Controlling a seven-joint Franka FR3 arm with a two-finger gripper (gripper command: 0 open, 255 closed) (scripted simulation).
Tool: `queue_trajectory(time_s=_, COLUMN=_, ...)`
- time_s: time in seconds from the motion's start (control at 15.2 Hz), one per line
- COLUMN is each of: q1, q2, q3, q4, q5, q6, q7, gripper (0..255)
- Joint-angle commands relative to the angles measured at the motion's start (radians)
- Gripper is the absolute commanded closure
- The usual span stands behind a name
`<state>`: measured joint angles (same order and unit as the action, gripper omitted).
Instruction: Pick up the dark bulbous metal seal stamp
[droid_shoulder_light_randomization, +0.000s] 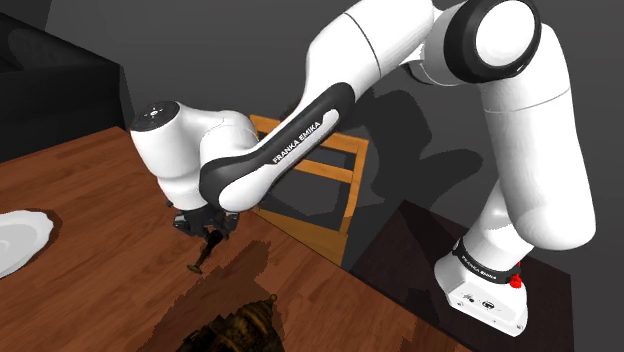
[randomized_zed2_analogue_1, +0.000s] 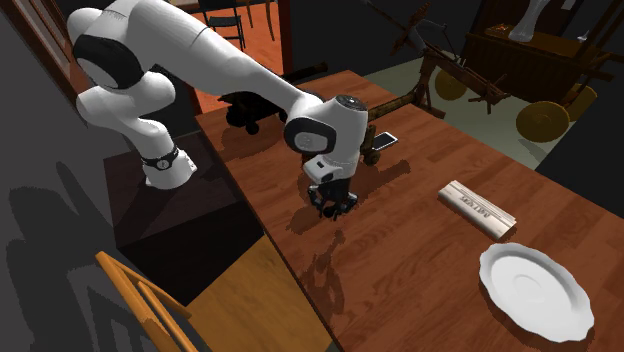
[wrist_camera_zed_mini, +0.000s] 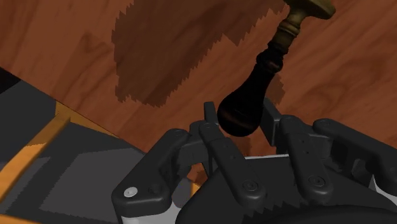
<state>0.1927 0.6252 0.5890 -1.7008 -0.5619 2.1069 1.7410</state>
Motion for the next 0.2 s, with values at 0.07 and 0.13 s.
queue_trajectory(time_s=0.07, q1=-0.005, q2=-0.017, q3=0.008, q4=0.003, q5=0.012, q6=-0.018, q7=-0.008, gripper=255)
queue_trajectory(time_s=0.13, q1=-0.005, q2=-0.017, q3=0.008, q4=0.003, q5=0.012, q6=-0.018, q7=-0.008, gripper=255)
